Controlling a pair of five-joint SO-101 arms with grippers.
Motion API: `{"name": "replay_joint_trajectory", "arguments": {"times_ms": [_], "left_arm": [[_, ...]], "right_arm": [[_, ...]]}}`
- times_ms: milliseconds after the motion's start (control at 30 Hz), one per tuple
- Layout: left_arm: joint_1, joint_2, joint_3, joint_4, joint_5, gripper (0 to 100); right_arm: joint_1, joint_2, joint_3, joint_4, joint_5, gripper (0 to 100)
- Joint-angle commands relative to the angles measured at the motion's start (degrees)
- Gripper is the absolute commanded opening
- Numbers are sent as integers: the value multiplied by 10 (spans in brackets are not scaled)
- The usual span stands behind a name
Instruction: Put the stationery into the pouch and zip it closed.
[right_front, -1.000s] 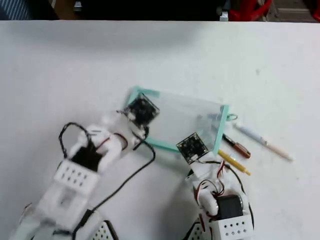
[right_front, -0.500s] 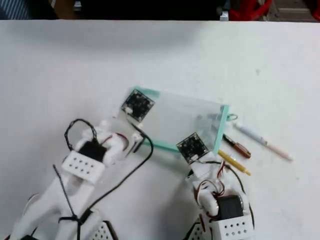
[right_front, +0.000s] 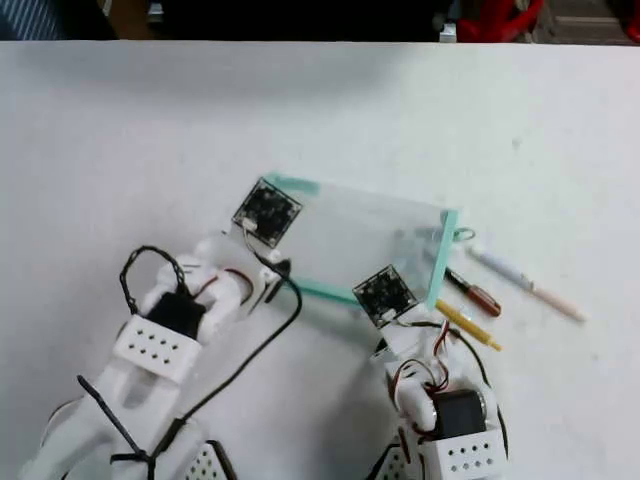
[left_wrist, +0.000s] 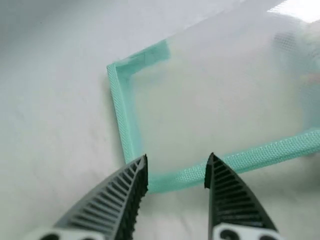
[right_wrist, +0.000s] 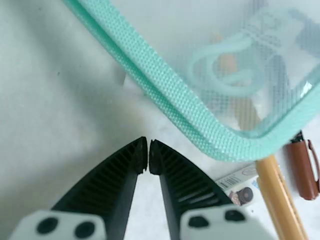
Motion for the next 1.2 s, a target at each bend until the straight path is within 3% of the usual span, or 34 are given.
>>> {"name": "replay_joint_trajectory", "arguments": {"times_ms": [0,500,833,1167], "left_arm": [[-3,-16,14,-38,3,195],[-3,-14,23,-49,-38,195],[-3,-15,40,-75,-41,195],[-3,-17,55,-102,-41,195]], "right_arm": [[7,-4,4,4,3,18],[2,-7,3,0,3,21],[10,-7,-166,-58,4,22],[147,0,-203,-148,44,18]]}}
